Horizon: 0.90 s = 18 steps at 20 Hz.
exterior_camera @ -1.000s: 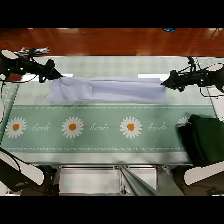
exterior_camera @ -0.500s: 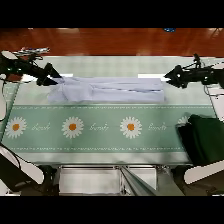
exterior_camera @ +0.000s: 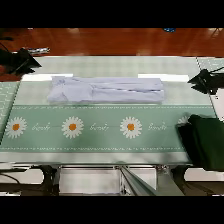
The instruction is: Fold the shirts.
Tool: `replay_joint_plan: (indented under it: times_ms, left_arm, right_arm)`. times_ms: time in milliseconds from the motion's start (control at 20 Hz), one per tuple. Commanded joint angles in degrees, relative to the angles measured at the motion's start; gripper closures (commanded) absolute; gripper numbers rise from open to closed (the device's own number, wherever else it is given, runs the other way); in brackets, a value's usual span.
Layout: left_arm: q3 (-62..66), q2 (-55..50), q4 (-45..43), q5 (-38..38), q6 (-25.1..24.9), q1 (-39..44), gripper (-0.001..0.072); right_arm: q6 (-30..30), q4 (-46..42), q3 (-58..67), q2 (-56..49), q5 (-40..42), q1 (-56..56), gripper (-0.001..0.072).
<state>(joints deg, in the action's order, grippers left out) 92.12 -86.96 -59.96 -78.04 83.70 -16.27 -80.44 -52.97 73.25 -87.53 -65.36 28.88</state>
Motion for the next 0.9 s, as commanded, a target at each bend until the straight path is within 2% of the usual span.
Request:
replay_joint_plan:
  times_ms: [0, 100, 200, 300, 650, 850]
  left_arm:
    - [-20.2, 15.26, -0.22, 15.87, -3.13, 7.1, 0.0201]
    - [-32.2, 22.73, -0.22, 25.18, -3.08, 11.58, 0.0201]
    - [-39.26, 25.99, 0.0, 29.27, -2.82, 14.91, 0.0201]
    - [-41.29, 25.66, -0.02, 28.98, -1.51, 16.76, 0.0201]
    - [-41.24, 25.18, 0.0, 27.78, -1.38, 17.38, 0.0201]
    - [-41.24, 25.18, 0.04, 27.89, 0.37, 17.38, 0.0201]
  right_arm:
    - [-1.36, 0.74, -7.87, 1.62, 8.09, -0.85, 0.0297]
    - [1.16, 5.18, -9.22, 0.68, 9.53, -2.03, 0.0297]
    - [3.69, 11.06, -9.2, -1.75, 9.22, -3.37, 0.0297]
    - [5.11, 14.47, -8.98, -4.48, 8.72, -5.03, 0.0297]
    - [5.25, 17.46, -3.61, -13.25, 6.6, -11.58, 0.0292]
    - [3.21, 17.57, -0.96, -16.9, 6.71, -15.23, 0.0293]
